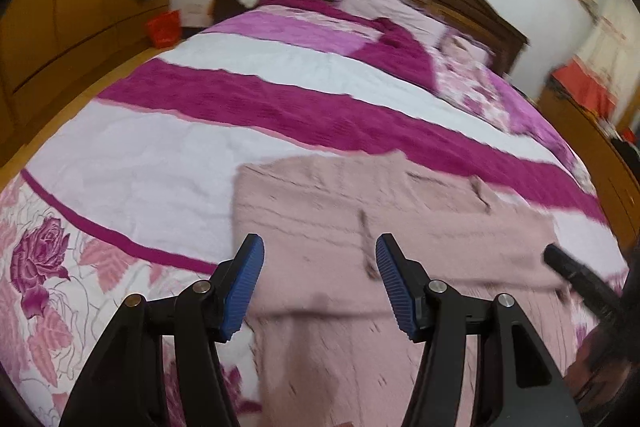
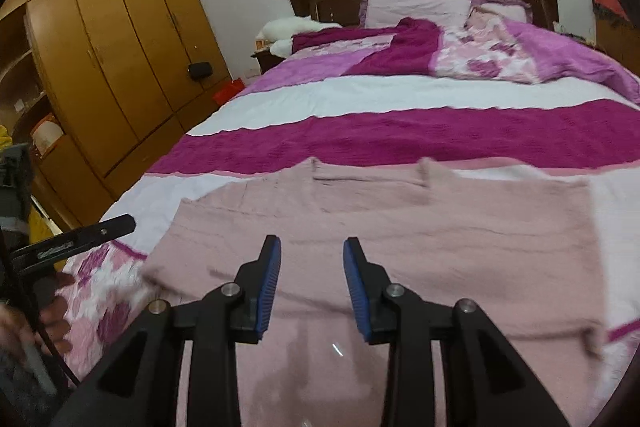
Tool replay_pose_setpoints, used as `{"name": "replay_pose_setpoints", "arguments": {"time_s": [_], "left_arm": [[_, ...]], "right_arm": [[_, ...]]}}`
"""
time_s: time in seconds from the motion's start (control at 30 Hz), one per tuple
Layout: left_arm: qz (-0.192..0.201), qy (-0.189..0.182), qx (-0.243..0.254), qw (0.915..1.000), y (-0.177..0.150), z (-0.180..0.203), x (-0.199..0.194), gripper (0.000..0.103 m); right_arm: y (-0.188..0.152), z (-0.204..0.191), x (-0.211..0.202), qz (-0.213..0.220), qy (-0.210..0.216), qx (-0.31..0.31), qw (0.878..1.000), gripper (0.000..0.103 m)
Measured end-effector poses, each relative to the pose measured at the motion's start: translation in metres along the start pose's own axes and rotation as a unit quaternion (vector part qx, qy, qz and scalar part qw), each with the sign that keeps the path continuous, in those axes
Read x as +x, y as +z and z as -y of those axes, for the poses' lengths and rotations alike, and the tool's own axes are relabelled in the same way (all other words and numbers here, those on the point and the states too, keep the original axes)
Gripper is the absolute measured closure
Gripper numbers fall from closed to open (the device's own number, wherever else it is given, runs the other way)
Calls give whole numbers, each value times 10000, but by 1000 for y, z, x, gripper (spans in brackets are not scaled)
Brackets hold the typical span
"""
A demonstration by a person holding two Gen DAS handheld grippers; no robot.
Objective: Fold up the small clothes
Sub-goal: 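Move both grippers to the ribbed hem of the cardigan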
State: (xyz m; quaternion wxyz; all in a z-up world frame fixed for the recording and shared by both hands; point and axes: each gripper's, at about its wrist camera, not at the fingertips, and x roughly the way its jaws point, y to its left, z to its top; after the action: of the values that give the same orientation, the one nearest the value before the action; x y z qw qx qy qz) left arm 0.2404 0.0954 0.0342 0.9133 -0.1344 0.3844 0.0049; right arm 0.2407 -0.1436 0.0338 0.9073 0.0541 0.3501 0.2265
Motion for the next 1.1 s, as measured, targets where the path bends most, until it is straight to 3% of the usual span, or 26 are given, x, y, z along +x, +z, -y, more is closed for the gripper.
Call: {"name": "replay_pose_setpoints", "arguments": {"time_s": [0.17, 0.4, 0.6, 0.8, 0.97, 1.1], "left_arm": [[6, -299, 25, 9995, -43, -1, -36, 60], [-327, -196, -302, 9988, -101, -51, -63, 59], [-757, -425, -615, 9943, -138, -76, -56, 57], [-981, -607, -376, 9926, -164, -57, -50, 57], [-1089, -1252, -562, 9845, -181, -52, -57, 57], [-1177, -1782, -993, 9719, -200, -62, -68, 57]], "right_arm": [[-26, 33, -82, 254, -1, -33, 9997, 46], [-92, 95, -162, 243, 41, 353, 9991, 18], [-145, 160, -186, 11, 82, 1387, 9903, 18], [-170, 190, -193, -35, 189, 1890, 9818, 18], [-186, 192, -182, -235, 592, 2311, 9709, 18], [-205, 181, -174, -339, 806, 2523, 9637, 18]]}}
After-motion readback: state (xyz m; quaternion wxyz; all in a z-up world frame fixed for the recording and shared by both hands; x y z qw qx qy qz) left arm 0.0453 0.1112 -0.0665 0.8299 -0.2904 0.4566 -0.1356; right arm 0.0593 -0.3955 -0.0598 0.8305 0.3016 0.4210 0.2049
